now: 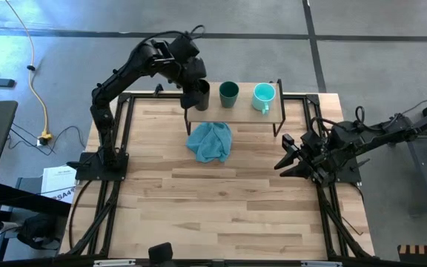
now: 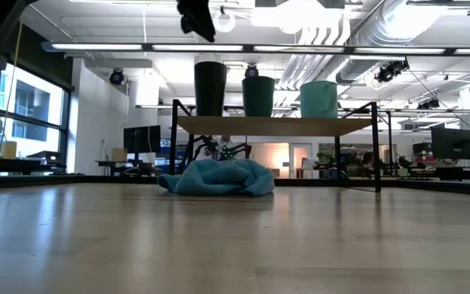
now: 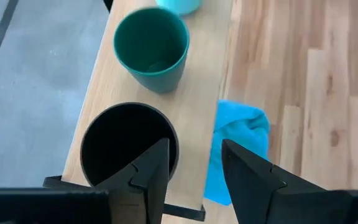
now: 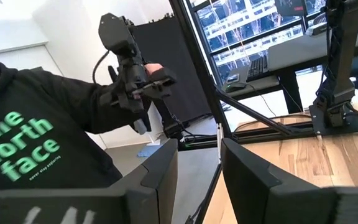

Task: Stack small to large cups/mugs on shelf
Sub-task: Return to Home Position

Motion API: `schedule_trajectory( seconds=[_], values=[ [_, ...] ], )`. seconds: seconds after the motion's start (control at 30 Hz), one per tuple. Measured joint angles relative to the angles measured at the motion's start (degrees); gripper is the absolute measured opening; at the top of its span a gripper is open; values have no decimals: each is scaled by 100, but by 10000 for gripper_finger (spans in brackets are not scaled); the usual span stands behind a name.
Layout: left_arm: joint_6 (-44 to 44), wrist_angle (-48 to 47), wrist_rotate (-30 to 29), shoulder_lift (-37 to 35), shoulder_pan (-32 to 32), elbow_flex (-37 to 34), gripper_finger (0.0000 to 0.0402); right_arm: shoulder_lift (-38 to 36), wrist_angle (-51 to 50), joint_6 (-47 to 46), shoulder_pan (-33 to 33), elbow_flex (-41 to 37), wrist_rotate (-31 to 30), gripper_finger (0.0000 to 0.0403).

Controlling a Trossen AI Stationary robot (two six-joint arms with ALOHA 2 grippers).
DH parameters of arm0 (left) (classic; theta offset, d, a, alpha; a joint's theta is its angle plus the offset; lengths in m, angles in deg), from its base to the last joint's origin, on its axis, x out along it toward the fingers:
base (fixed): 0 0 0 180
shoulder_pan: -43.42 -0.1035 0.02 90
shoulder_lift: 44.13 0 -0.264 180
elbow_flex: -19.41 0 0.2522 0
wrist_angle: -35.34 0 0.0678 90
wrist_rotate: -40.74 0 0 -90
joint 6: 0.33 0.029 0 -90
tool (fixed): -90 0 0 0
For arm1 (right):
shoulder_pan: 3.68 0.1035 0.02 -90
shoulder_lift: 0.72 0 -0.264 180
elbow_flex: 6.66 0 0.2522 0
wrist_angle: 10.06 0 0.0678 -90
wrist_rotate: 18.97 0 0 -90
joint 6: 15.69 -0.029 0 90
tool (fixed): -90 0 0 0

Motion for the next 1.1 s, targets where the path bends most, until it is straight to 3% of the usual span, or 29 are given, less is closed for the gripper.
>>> schedule_trajectory(
  seconds=[0.2,0.37,0.53,0.8,1.1],
  values=[
    [-278,96,886,-373,-12,0,136,-1,-23,-74,-3,0,-707,112],
    [-568,472,1776,-768,-12,0,136,-166,-346,600,-11,0,-845,112],
    [-612,715,2432,-1146,-10,0,136,-523,-798,1309,-11,0,-1490,112],
    [-616,787,2515,-1702,-10,-9,136,-1005,-1230,1959,-11,0,-2857,112],
    [-490,770,2517,-2243,345,-13,136,-1270,-1510,2732,-13,2,-2938,112]
  ],
)
